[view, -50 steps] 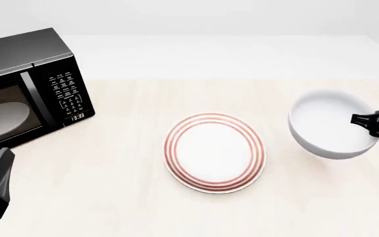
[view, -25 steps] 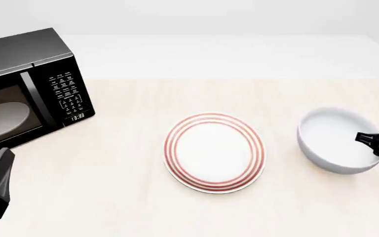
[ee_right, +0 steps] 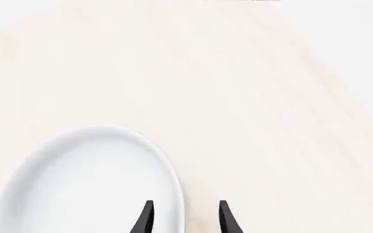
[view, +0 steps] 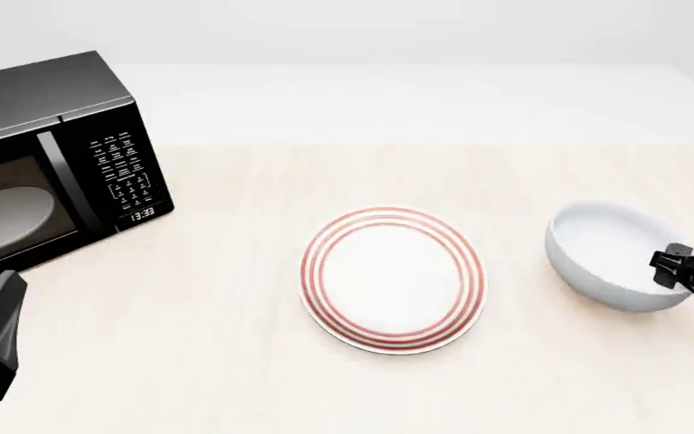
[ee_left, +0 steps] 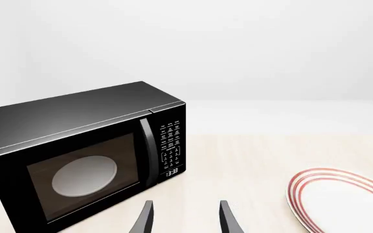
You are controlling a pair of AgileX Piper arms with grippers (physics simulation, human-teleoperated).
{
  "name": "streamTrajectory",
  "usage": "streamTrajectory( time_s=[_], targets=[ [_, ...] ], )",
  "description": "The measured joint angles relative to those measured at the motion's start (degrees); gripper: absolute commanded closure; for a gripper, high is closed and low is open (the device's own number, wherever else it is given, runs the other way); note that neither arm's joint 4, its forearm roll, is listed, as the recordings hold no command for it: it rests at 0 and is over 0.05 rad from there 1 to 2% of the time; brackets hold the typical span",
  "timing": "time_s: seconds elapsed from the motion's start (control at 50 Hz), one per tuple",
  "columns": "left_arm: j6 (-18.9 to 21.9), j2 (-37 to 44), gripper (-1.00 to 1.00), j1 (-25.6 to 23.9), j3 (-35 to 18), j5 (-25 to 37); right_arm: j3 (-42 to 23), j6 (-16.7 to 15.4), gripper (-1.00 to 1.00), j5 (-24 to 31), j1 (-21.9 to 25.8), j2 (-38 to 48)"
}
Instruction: Put the white bowl to the right of the plate.
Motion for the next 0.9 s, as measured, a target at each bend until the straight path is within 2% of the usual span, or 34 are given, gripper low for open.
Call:
streamTrajectory(
  time_s=[0.16, 0.4, 0.54, 0.68, 0.8, 0.9],
  targets=[
    [0.00, 0.00, -1.00, 0.00, 0.00, 0.00, 1.26, 0.82, -1.00, 3.88, 1.59, -7.71],
    [0.00, 0.00, -1.00, 0.00, 0.00, 0.00, 1.46, 1.79, -1.00, 17.10, 5.55, -28.84],
    [0.00, 0.00, -1.00, 0.00, 0.00, 0.00, 0.71, 2.94, -1.00, 25.90, 10.49, -43.85],
    [0.00, 0.00, -1.00, 0.00, 0.00, 0.00, 0.87, 3.91, -1.00, 31.76, 16.57, -56.99],
    [0.00, 0.00, -1.00, 0.00, 0.00, 0.00, 4.60, 2.30, -1.00, 33.12, 20.27, -67.37],
    [0.00, 0.00, -1.00, 0.00, 0.00, 0.00, 10.60, -0.04, -1.00, 33.31, 20.78, -77.14]
  ],
)
